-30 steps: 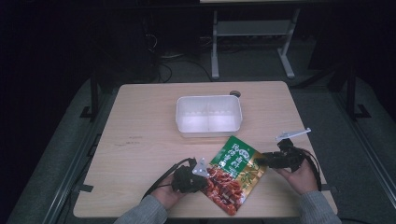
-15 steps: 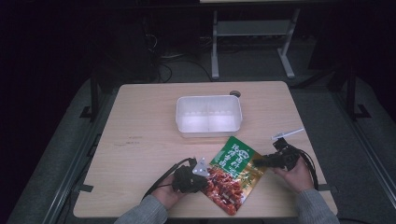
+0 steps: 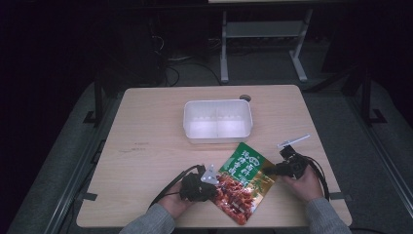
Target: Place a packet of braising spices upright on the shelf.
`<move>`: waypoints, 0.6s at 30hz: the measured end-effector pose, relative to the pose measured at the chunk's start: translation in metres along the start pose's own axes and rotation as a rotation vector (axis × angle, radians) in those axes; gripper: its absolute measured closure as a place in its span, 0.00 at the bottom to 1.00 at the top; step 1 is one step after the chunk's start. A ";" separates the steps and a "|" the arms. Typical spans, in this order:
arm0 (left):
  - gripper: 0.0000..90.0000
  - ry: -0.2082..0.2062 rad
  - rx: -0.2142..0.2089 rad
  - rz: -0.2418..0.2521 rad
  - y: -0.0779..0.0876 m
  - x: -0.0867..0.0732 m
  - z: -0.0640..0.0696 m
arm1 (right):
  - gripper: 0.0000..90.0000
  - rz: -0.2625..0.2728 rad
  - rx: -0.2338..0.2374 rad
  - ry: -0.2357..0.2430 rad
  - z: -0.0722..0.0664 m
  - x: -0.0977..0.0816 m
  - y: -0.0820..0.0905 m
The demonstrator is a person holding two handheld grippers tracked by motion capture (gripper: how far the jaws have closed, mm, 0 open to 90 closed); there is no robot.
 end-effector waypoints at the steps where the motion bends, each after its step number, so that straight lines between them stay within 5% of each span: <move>1: 0.88 0.002 -0.002 0.002 0.000 0.000 0.000 | 0.94 -0.005 -0.005 0.001 0.000 0.000 -0.001; 4: 0.80 0.013 -0.021 0.007 0.002 0.000 -0.002 | 0.98 -0.012 -0.002 0.000 0.001 -0.001 -0.001; 18: 0.64 0.017 0.037 0.038 0.032 -0.012 -0.005 | 1.00 -0.002 0.001 0.020 -0.005 0.001 0.006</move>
Point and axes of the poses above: each handheld gripper's, and its own axes: y roughly backward along the jaws, x roughly out of its top, z roughly to its right, the point moved 4 cm from there along -y, roughly forward along the jaws, and after that the axes turned 3 degrees about -y, right-handed, at the moved point
